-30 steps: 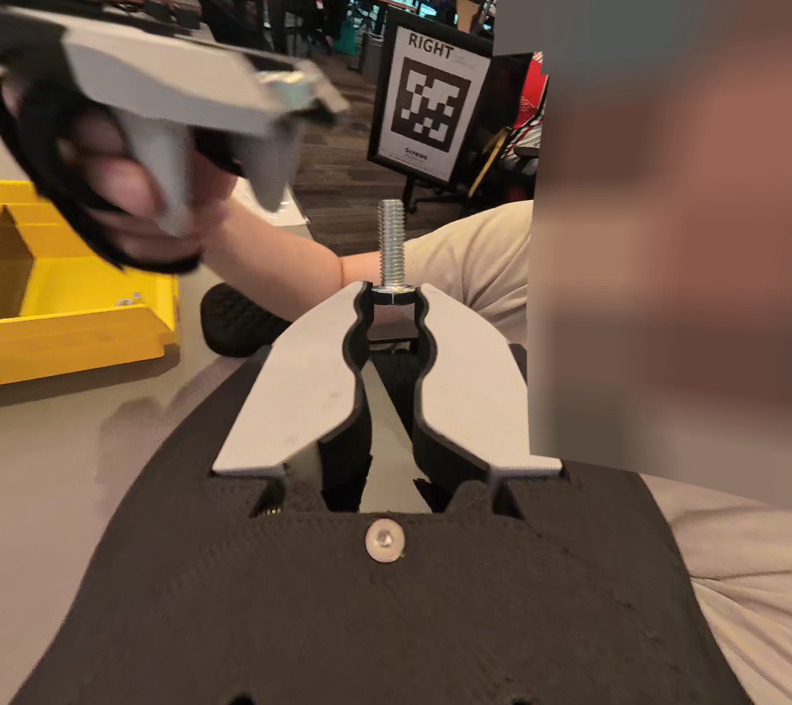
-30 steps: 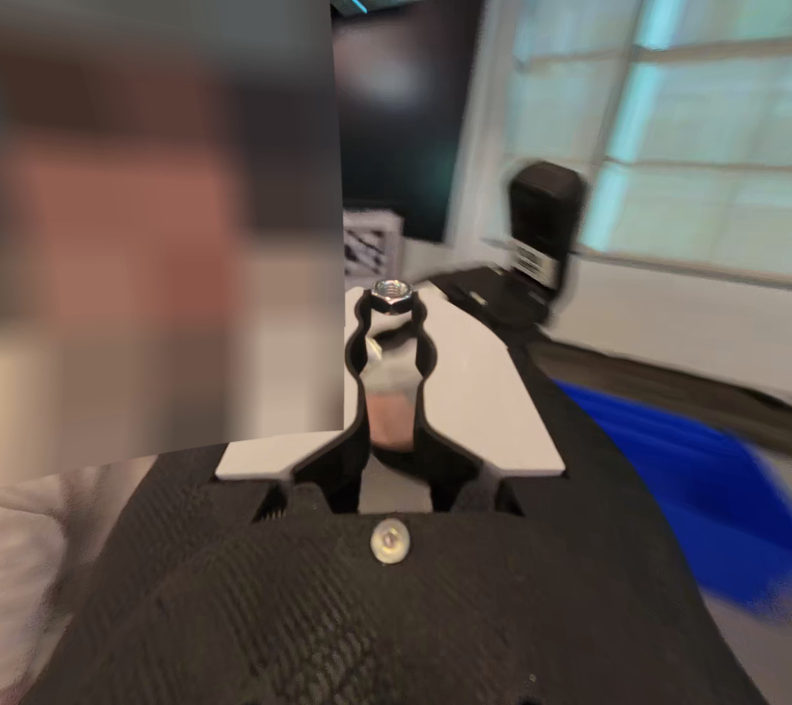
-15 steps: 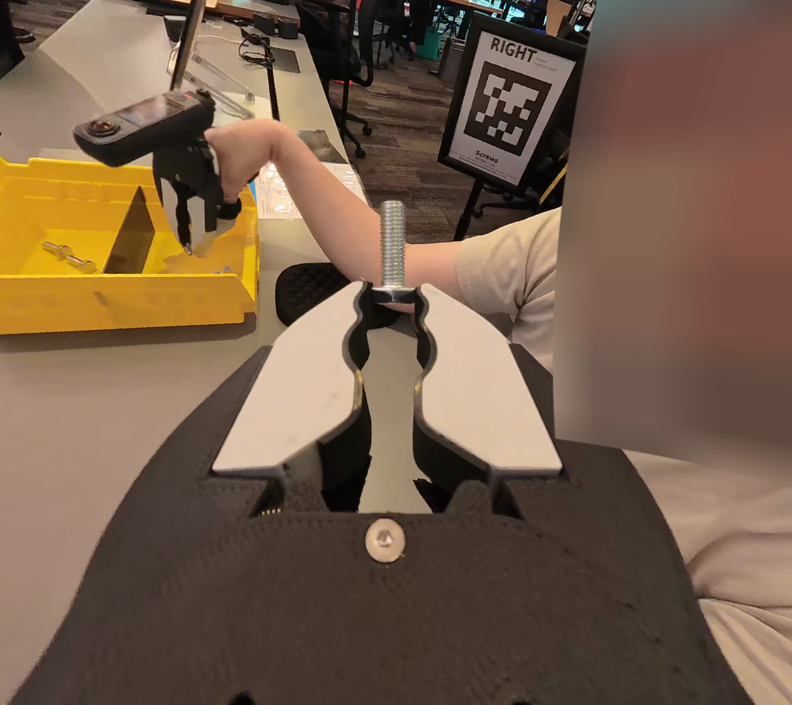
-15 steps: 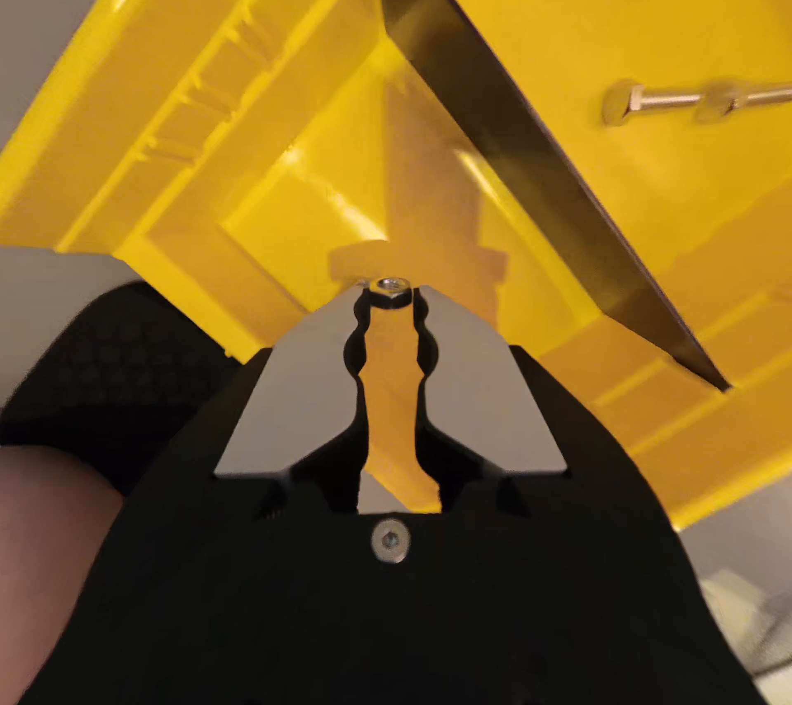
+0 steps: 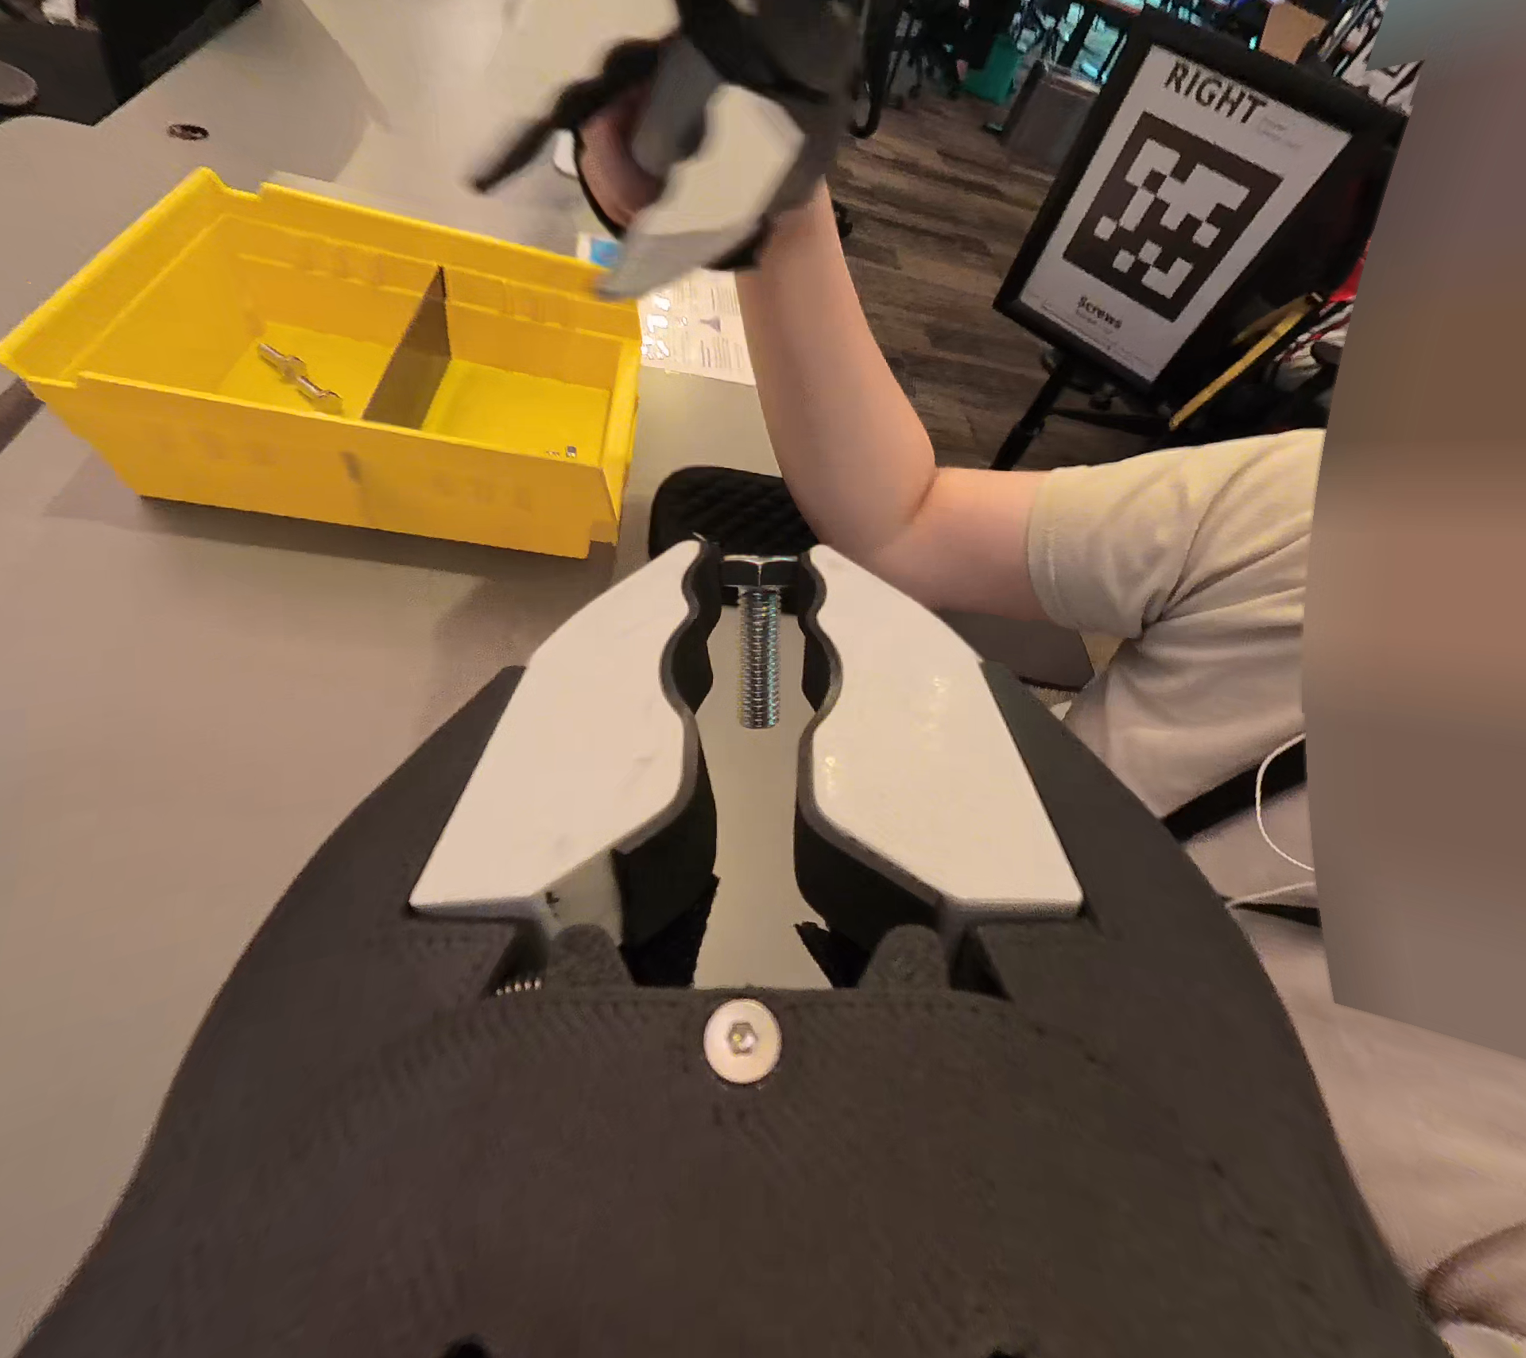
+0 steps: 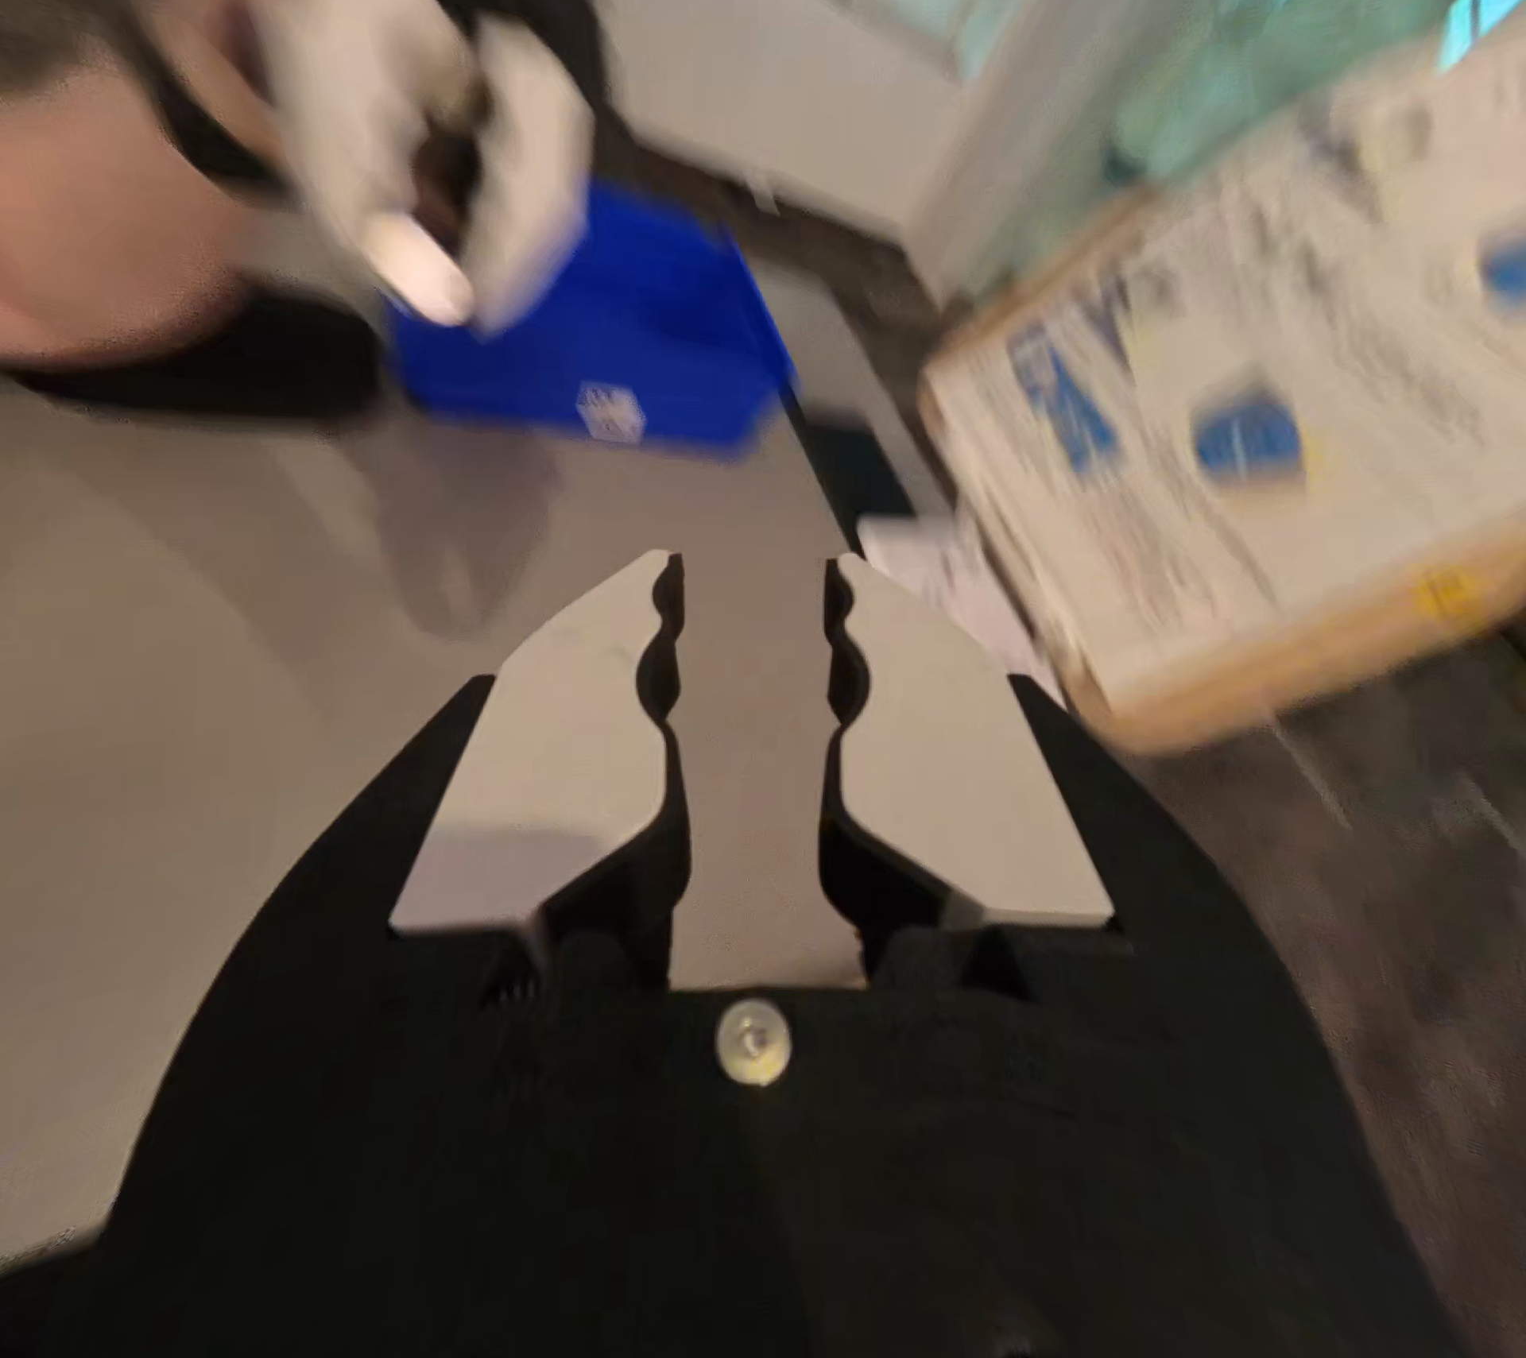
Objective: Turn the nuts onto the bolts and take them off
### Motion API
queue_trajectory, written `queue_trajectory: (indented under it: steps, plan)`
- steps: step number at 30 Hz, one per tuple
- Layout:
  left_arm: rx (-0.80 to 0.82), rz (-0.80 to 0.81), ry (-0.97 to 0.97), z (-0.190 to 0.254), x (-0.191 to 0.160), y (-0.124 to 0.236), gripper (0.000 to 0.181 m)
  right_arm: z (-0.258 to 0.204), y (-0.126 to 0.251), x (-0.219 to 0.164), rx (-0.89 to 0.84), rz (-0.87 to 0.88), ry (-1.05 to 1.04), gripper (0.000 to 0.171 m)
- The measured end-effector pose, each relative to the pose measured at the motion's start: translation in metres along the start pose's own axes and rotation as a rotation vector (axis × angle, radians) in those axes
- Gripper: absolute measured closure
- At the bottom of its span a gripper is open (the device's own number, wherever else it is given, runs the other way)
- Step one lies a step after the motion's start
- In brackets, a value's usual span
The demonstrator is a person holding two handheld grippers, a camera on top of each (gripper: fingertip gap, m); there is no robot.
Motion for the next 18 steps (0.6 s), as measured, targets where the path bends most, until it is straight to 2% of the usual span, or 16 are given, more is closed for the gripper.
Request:
queue_trajectory:
  steps: [1, 3, 6, 8, 12, 14, 16, 18]
  plan:
    - [0.000, 0.023, 0.003, -0.001, 0.002, 0.003, 0.164, -0.012, -0.007, 0.017, 0.079, 0.116, 0.001, 0.138]
    - [-0.006, 0.066, 0.004, -0.001, 0.005, 0.008, 0.164, -0.025, -0.023, 0.034, 0.190, 0.225, -0.051, 0.136]
    - [0.026, 0.122, -0.028, 0.000, 0.010, 0.017, 0.164, -0.033, -0.051, 0.032, 0.336, 0.179, -0.206, 0.124]
    - [0.050, 0.155, -0.052, 0.002, 0.014, 0.024, 0.164, -0.036, -0.068, 0.026, 0.406, 0.152, -0.265, 0.123]
    - [0.072, 0.193, -0.073, 0.003, 0.017, 0.033, 0.164, -0.046, -0.097, 0.029, 0.496, 0.219, -0.321, 0.124]
    - [0.070, 0.187, -0.061, 0.001, 0.015, 0.034, 0.164, -0.048, -0.103, 0.035, 0.512, 0.318, -0.329, 0.132]
    - [0.039, 0.209, -0.032, 0.001, 0.016, 0.037, 0.163, -0.046, -0.106, 0.033, 0.512, 0.323, -0.320, 0.162]
    - [0.045, 0.221, -0.019, 0.000, 0.017, 0.045, 0.152, -0.039, -0.103, 0.029, 0.477, 0.265, -0.322, 0.162]
Point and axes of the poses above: each gripper's, where its closed fingertips meet, y back along the fingers, x out of its top, z = x × y across the jaws, the point moved 7 cm from there along y, back along the fingers, and after that the axes turned 3 degrees about -y, right-handed, at the moved point
